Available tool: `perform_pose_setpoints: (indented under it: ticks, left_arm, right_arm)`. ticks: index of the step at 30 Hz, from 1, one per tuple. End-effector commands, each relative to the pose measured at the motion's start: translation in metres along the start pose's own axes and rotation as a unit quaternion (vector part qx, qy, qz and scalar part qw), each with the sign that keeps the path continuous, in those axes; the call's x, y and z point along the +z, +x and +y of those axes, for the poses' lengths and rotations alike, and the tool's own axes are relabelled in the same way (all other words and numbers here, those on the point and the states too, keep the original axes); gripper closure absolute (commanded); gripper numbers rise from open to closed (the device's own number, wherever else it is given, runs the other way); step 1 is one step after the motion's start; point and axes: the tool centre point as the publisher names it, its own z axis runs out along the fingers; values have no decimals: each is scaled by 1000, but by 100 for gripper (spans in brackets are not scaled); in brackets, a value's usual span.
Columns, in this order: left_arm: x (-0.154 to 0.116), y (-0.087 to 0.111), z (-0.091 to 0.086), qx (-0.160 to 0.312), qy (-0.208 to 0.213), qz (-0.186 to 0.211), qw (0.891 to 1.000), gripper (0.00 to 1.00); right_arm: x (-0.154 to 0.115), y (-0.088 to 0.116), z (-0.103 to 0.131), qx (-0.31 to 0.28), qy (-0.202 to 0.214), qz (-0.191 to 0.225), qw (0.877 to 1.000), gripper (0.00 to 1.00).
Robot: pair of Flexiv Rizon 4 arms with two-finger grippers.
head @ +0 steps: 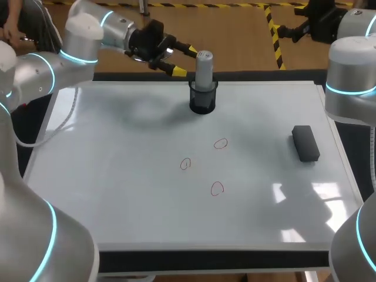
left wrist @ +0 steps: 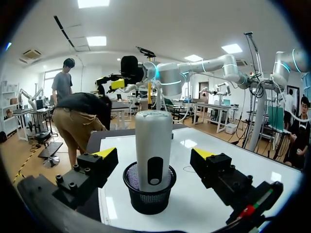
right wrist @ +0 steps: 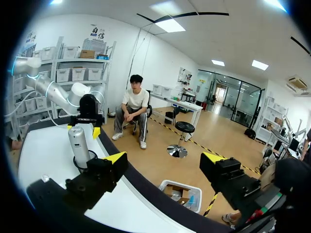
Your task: Pick up the inspection probe, press it on each red-marked spot on the whiteboard one by one, put down the probe, pick up the eraser, and wipe off all the red marks.
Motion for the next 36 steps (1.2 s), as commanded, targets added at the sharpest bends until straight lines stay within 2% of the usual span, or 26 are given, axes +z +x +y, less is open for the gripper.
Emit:
perform_pose_setpoints:
  ticks: [1,13,18,36]
  left_arm:
    - [7,-10,5,1,1,111,994,0]
    - [20,-14,5,0,6,122,993,0]
    - [26,-15,9,-1,8,99,995,0]
    - [47,-9,17,-5,2,63,998,0]
  right_arm:
    - [0,0,0,0,0,0,1000,0]
    - [0,0,0,0,0,0,1000,0]
    - [0,0,0,0,0,0,1000,0]
    - [0,0,0,0,0,0,1000,0]
